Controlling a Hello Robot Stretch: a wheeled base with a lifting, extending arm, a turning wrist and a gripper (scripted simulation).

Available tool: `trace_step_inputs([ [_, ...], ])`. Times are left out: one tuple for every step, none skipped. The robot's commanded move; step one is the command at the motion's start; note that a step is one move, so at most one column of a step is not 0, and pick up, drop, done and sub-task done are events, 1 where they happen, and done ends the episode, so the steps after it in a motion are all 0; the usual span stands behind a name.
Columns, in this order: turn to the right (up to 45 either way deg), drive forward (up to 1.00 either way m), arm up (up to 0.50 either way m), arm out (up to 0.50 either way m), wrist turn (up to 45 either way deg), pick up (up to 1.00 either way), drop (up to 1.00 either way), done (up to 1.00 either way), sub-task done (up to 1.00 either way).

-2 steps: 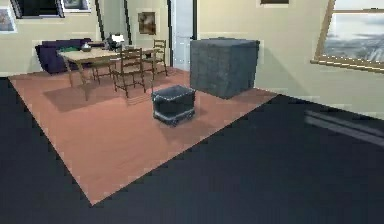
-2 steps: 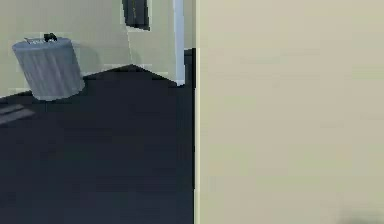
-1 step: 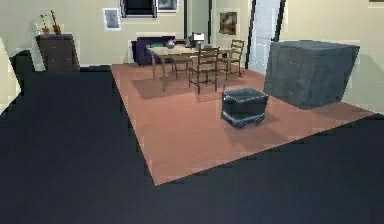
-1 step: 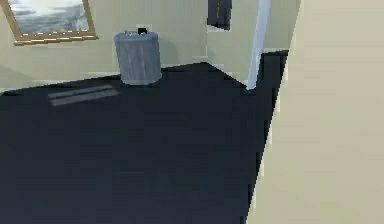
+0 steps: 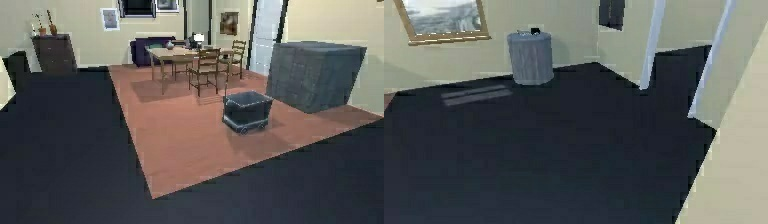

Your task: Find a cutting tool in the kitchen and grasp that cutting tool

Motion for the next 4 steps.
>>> trace_step_inputs([
  [45.0,0.0,0.0,0.0,0.0,0.0,0.0,0.0,0.0],
  [39.0,0.0,0.0,0.0,0.0,0.0,0.0,0.0,0.0],
  [0.0,0.65,0.0,0.0,0.0,0.0,0.0,0.0,0.0],
  [42.0,0.0,0.0,0.0,0.0,0.0,0.0,0.0,0.0],
])
